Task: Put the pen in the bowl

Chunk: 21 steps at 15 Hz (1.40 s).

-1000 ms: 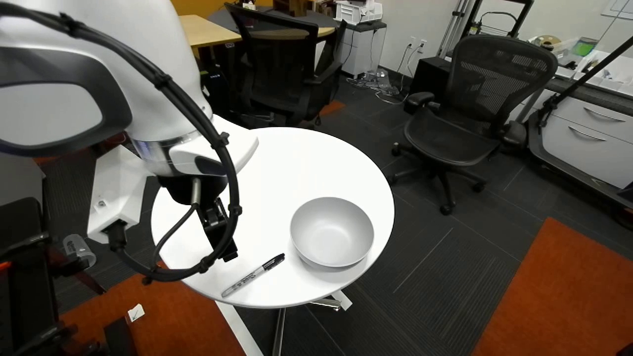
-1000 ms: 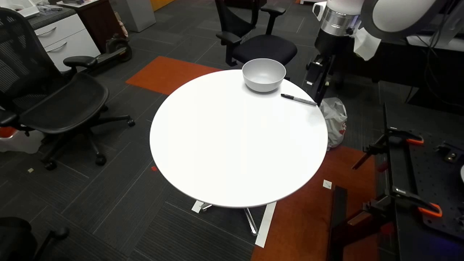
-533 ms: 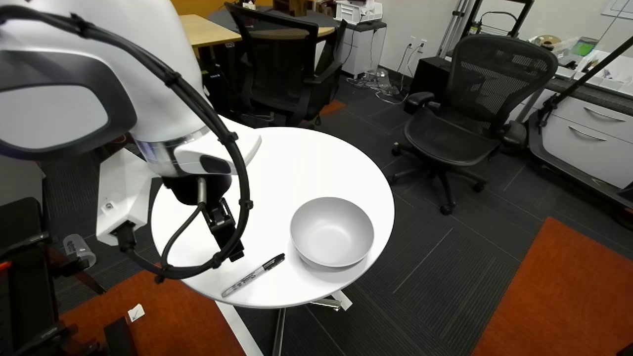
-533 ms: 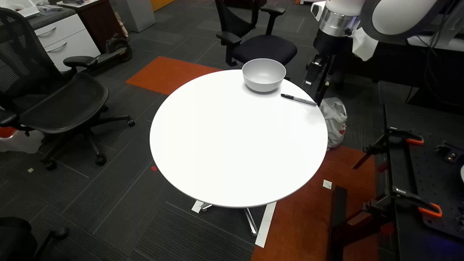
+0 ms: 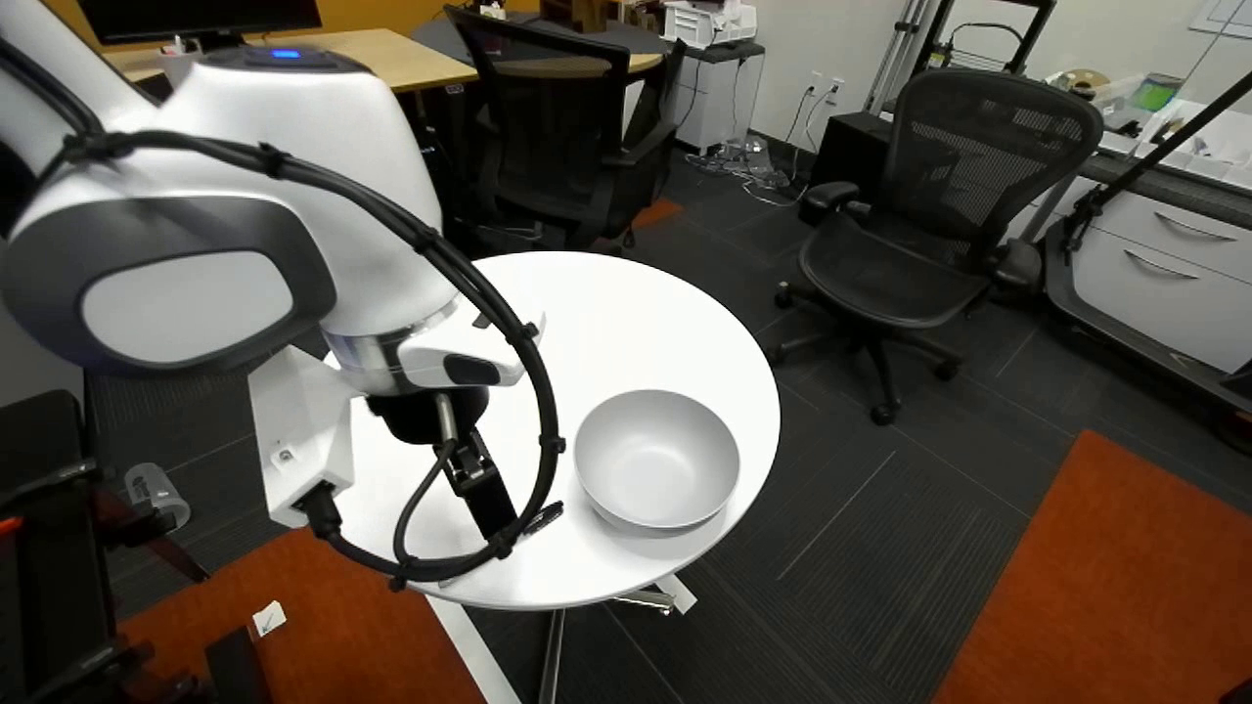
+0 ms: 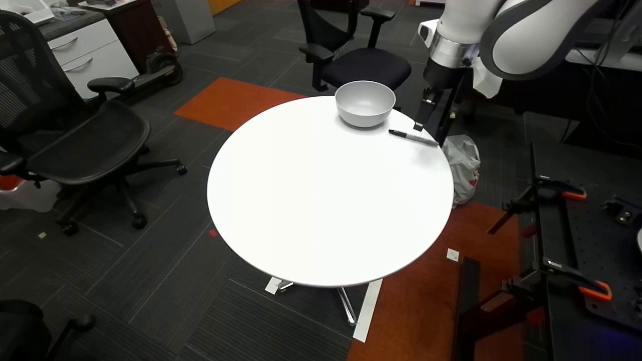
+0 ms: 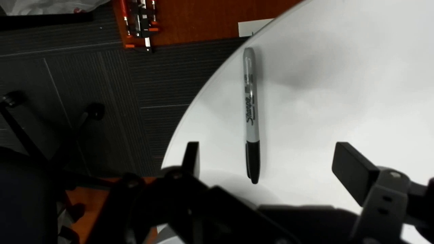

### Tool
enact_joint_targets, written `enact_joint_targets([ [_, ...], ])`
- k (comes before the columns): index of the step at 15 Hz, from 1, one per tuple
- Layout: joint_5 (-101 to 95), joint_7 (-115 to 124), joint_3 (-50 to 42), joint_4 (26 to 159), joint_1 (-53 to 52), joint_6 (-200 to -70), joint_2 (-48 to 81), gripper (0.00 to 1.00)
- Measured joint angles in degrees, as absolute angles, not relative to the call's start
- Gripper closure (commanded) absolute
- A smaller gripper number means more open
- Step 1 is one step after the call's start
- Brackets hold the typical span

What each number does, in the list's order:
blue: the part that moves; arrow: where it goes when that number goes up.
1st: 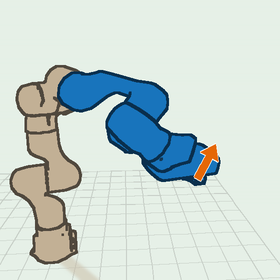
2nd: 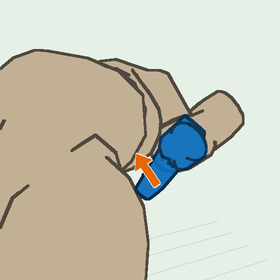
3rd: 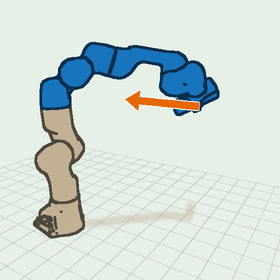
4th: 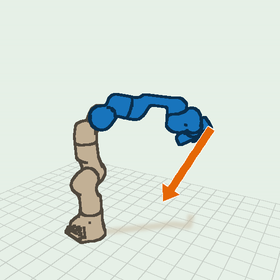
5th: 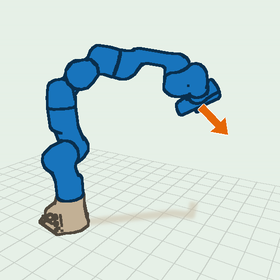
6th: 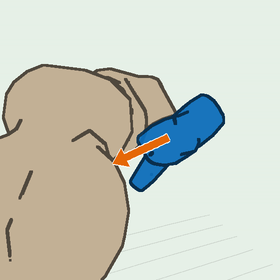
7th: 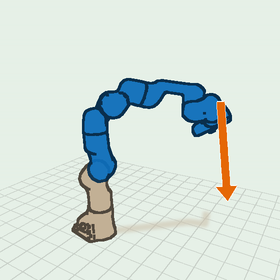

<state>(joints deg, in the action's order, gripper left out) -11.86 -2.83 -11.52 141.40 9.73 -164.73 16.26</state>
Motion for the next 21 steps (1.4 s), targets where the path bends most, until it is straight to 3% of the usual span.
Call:
enact_joint_targets([
  [13,-11.97,-10.37,-10.66,130.27,13.04,-164.84,29.63,0.0],
  [14,-11.78,-11.12,-10.04,129.75,13.72,-164.84,30.24,0.25],
  [15,-11.53,-11.93,-9.29,129.32,14.49,-164.84,30.79,0.26],
  [21,-10.19,-14.32,-6.34,128.19,16.84,-164.84,32.29,0.72],
])
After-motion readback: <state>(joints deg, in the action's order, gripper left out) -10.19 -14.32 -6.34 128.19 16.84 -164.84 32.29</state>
